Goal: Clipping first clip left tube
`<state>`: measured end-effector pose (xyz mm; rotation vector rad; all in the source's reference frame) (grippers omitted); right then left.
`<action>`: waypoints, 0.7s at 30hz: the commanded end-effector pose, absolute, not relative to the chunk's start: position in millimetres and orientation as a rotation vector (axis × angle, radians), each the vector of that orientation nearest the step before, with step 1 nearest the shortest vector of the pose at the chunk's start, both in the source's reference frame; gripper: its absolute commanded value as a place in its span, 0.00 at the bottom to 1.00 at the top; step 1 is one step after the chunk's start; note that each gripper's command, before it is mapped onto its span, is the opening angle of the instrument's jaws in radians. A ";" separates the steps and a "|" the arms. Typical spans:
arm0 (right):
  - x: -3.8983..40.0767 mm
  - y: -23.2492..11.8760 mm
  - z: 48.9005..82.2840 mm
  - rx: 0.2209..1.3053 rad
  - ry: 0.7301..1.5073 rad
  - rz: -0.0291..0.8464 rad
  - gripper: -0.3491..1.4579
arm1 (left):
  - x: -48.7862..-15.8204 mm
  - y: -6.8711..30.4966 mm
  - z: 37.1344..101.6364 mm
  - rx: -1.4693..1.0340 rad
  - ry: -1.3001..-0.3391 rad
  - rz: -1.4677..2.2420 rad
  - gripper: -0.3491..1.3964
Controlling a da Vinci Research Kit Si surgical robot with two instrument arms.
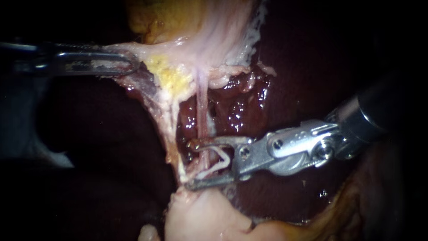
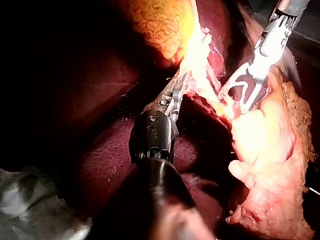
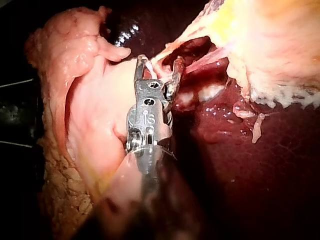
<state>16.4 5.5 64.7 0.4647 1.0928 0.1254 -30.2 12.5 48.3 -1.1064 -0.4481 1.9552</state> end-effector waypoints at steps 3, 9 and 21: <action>16.9 5.6 65.3 0.477 1.093 0.124 0.47 | -30.3 12.5 48.3 -1.106 -0.447 1.955 0.00; 18.5 5.4 65.9 0.507 1.111 0.120 0.47 | -30.4 12.5 48.3 -1.107 -0.450 1.955 0.00; 22.0 3.5 66.8 0.570 1.149 0.132 0.46 | -30.6 12.5 48.4 -1.107 -0.449 1.954 0.00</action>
